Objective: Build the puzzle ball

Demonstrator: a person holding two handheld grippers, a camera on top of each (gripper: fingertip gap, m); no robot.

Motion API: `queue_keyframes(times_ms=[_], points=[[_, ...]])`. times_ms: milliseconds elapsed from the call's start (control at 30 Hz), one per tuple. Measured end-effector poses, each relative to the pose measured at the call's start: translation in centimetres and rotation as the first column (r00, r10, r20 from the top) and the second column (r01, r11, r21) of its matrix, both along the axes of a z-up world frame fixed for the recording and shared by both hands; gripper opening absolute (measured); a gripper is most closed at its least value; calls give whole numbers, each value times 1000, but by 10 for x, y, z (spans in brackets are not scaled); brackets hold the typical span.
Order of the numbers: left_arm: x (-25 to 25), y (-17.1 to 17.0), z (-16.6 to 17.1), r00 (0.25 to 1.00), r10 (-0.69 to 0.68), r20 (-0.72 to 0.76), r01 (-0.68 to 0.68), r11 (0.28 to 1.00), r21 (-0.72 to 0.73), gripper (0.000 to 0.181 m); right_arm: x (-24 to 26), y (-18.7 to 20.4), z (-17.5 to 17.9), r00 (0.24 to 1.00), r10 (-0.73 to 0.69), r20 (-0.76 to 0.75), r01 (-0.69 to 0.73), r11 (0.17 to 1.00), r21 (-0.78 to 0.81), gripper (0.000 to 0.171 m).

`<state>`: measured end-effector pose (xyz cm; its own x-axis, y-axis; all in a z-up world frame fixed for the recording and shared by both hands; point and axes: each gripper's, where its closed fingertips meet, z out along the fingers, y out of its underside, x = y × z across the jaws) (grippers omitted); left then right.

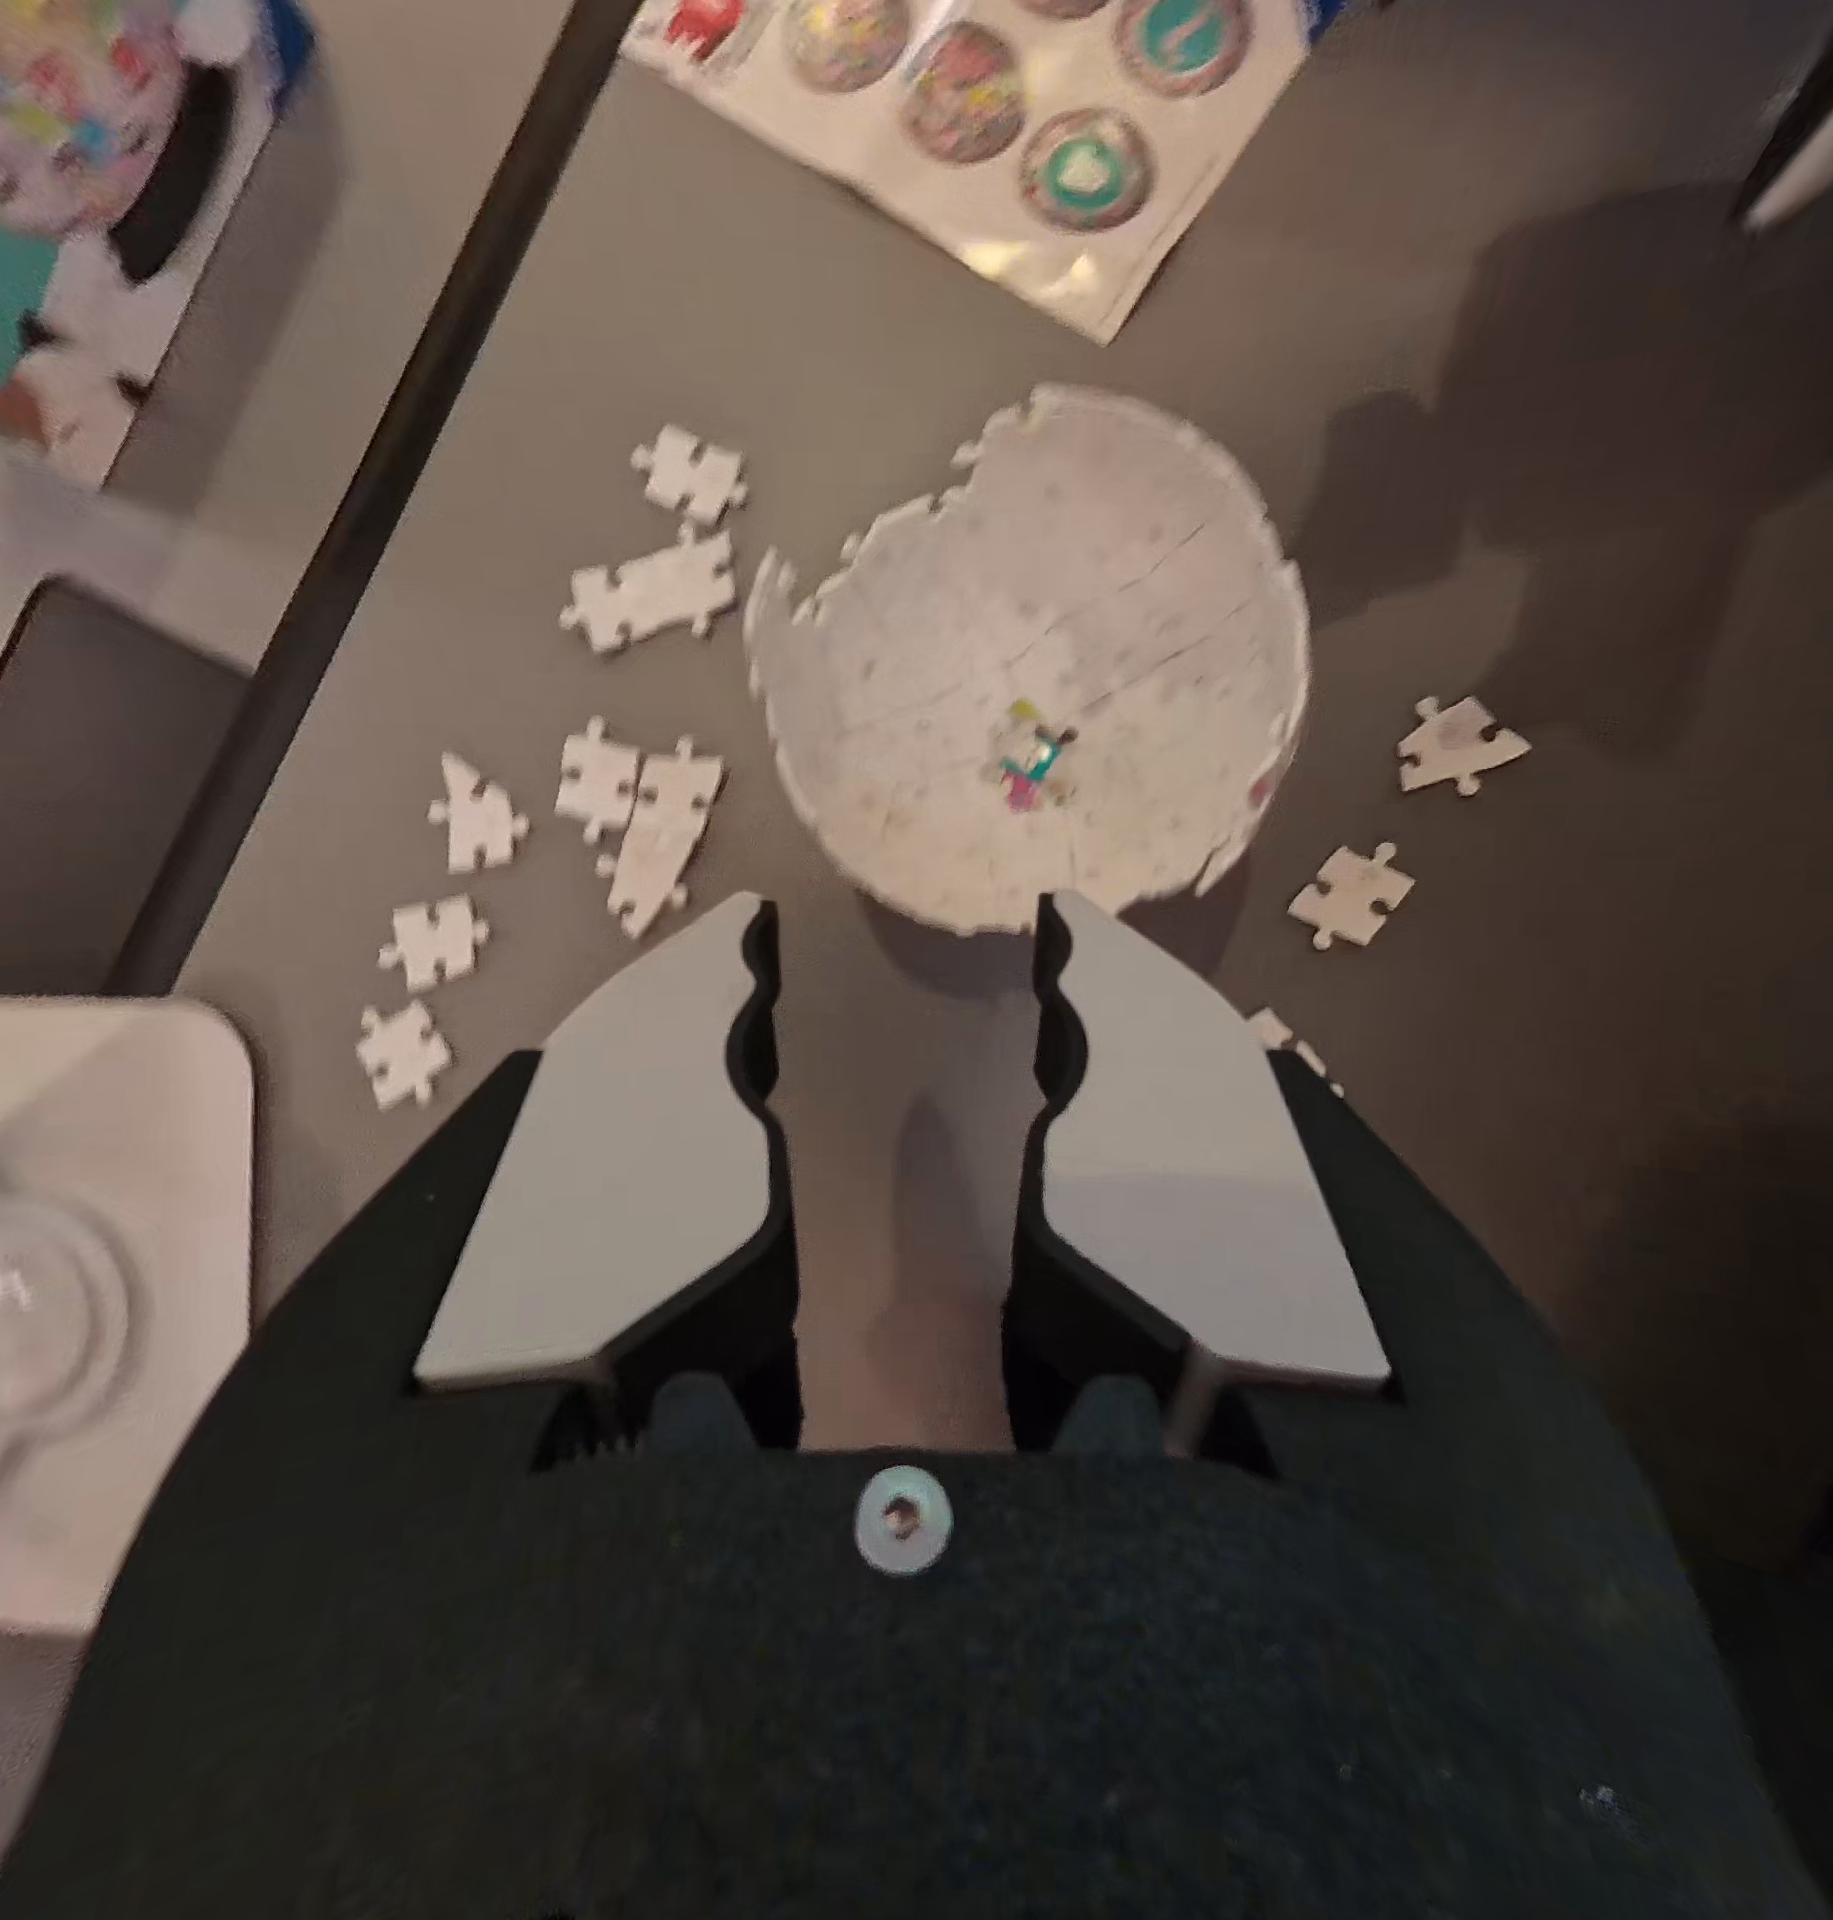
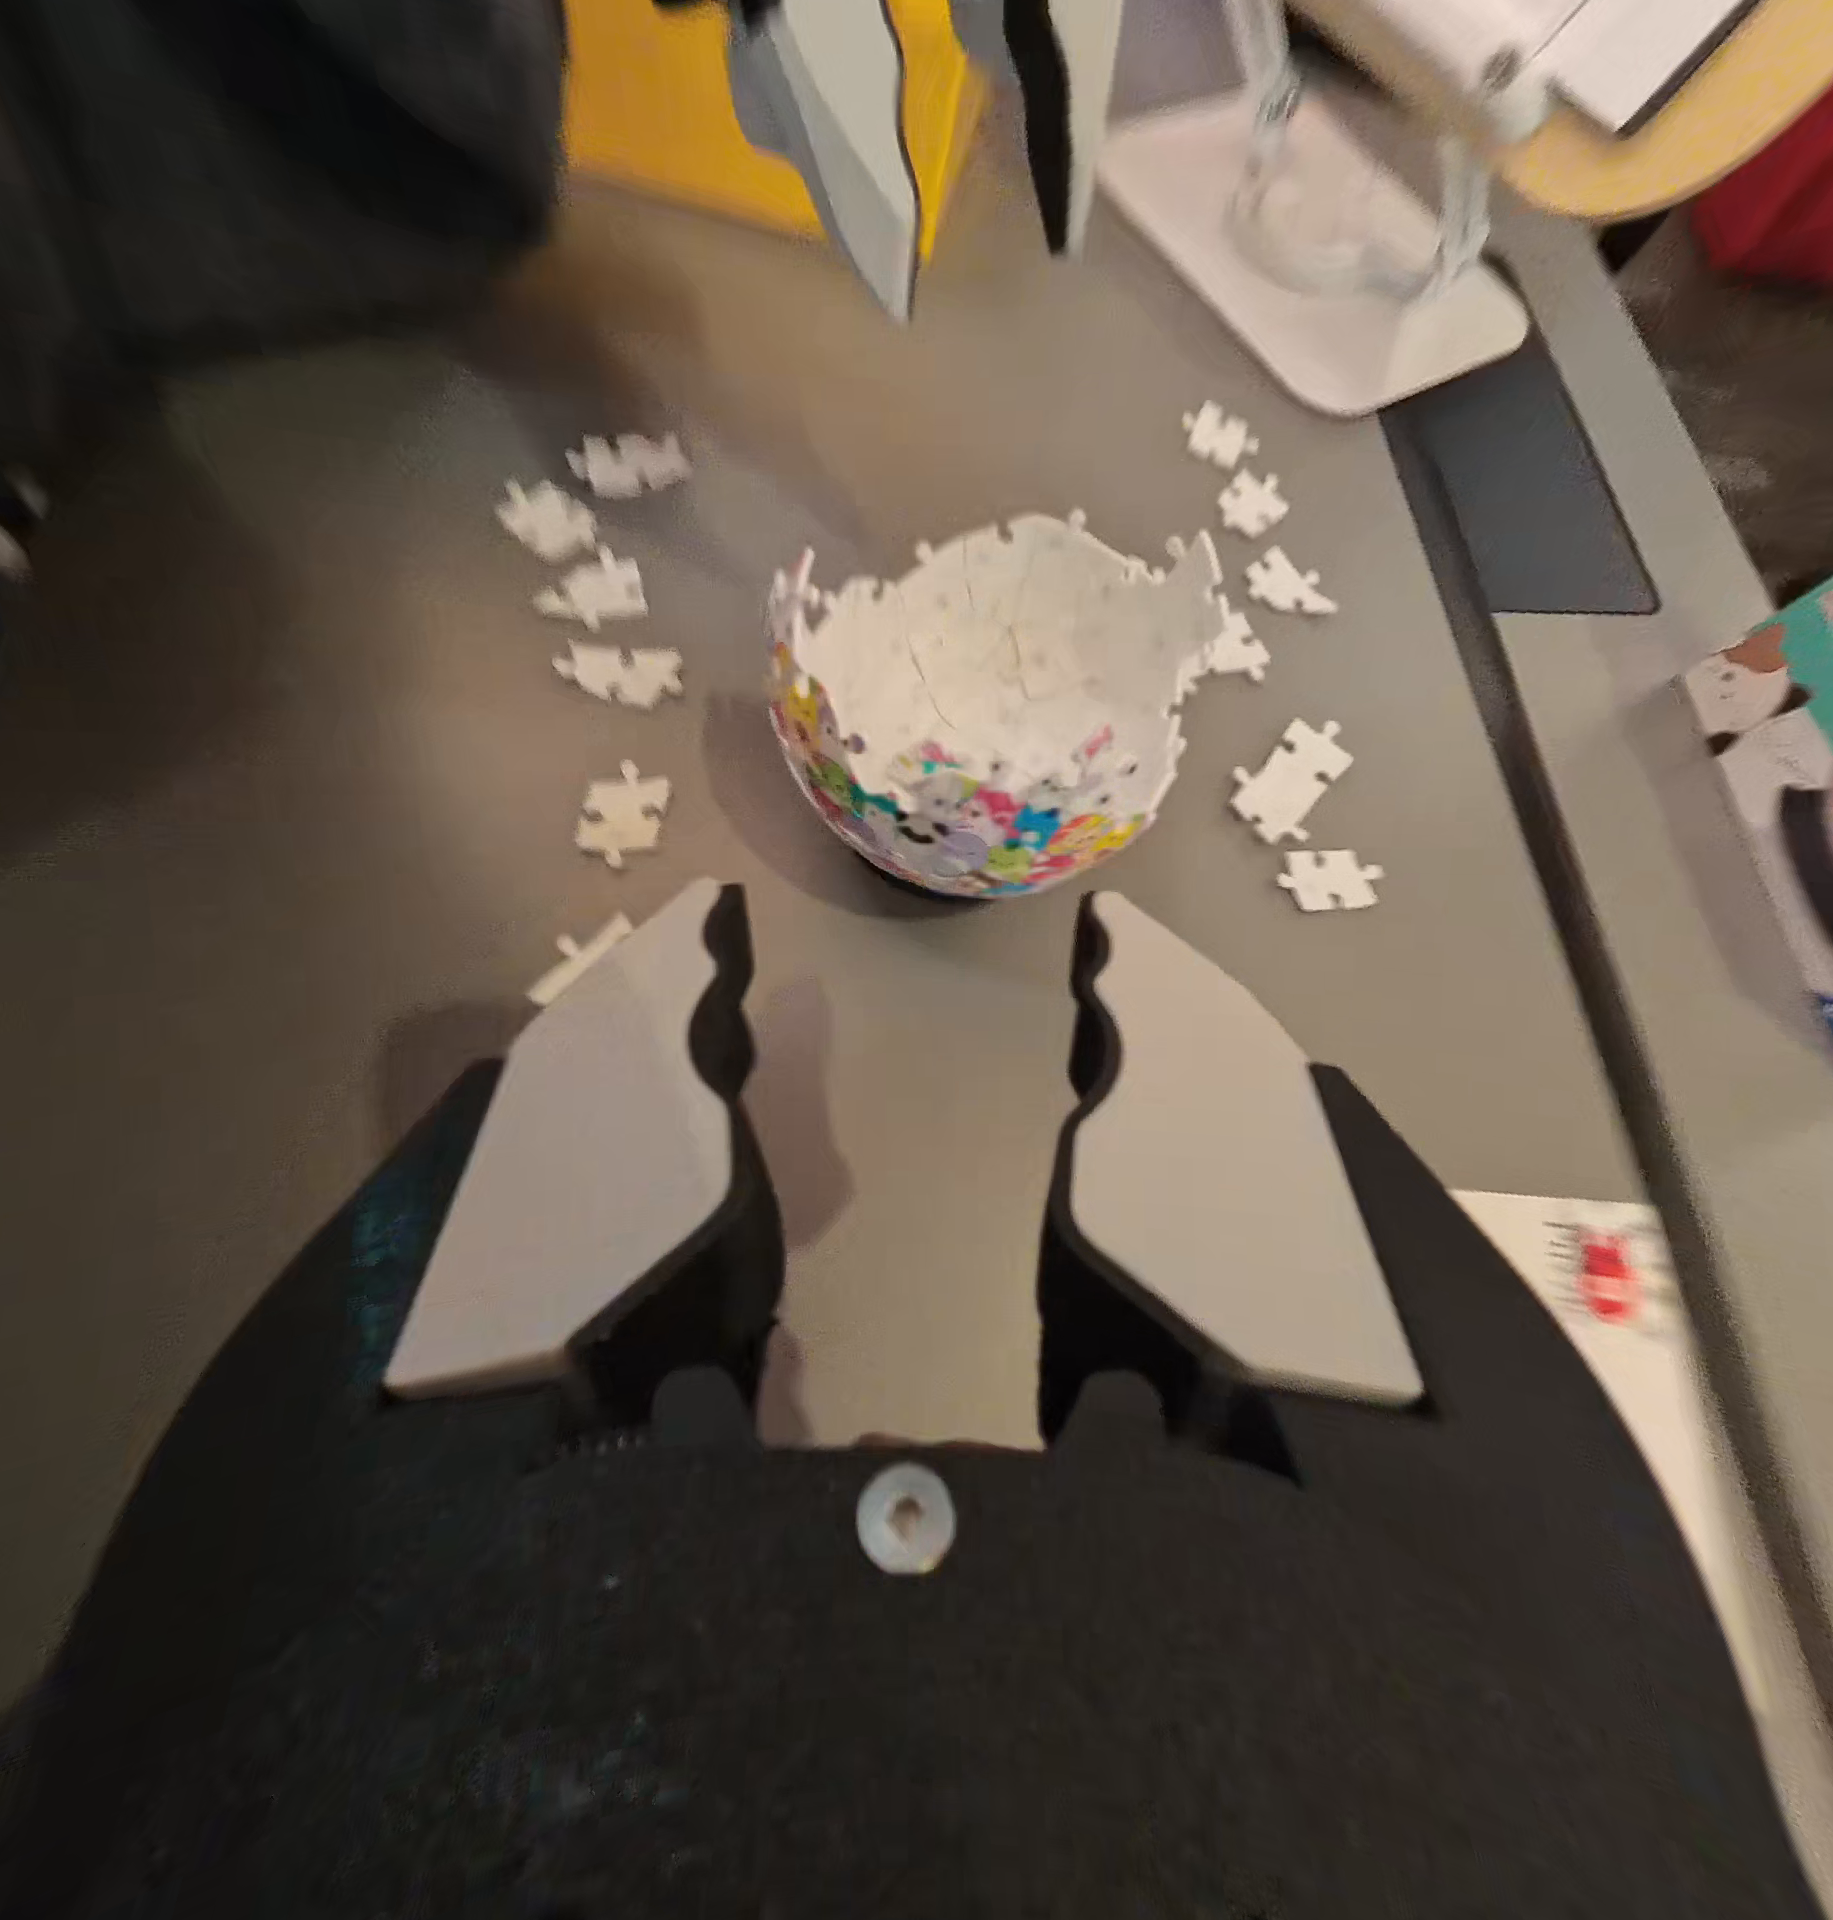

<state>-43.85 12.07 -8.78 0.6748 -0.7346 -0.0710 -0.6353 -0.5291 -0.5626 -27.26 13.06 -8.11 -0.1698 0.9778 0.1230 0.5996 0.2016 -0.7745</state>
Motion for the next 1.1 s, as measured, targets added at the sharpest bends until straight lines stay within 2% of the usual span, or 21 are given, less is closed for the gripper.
queue_keyframes(times_ms=[133, 200, 267, 300, 367, 467, 600, 733, 867, 933, 1100], points=[[-18, -33, -14, 977, 143, 160, -143, 990, -12, 46, -33, 4, 26, 983, 133, 126, -156, 970, 188, 49], [-12, -49, -17, 928, 183, 326, -183, 983, -29, 45, -48, 9, 30, 950, 219, 223, -278, 918, 283, 43], [-8, -64, -17, 870, 199, 450, -210, 977, -26, 42, -65, 10, 26, 889, 355, 291, -440, 838, 324, 25], [-9, -70, -16, 848, 210, 487, -231, 973, -17, 42, -73, 10, 18, 845, 419, 332, -518, 796, 313, 19], [-14, -81, -15, 815, 239, 528, -275, 961, -11, 42, -86, 15, 0, 761, 495, 420, -623, 737, 261, 20], [-19, -101, -12, 779, 279, 562, -307, 950, -46, 46, -100, 4, -20, 641, 627, 443, -719, 692, 59, 20], [-19, -128, -19, 741, 338, 580, -382, 923, -50, 45, -111, 12, -52, 471, 680, 561, -809, 587, -33, 24], [-13, -146, -36, 726, 390, 567, -455, 890, -30, 45, -107, -4, -71, 352, 718, 600, -832, 534, -150, 24], [-16, -150, -50, 759, 414, 503, -489, 872, 20, 45, -107, -4, -90, 316, 692, 649, -853, 506, -124, 28], [-18, -151, -52, 772, 414, 482, -490, 871, 36, 45, -103, -5, -97, 292, 688, 664, -840, 516, -166, 28], [-18, -157, -40, 743, 393, 541, -495, 867, 50, 46, -101, -5, -111, 270, 663, 698, -849, 505, -152, 27]])
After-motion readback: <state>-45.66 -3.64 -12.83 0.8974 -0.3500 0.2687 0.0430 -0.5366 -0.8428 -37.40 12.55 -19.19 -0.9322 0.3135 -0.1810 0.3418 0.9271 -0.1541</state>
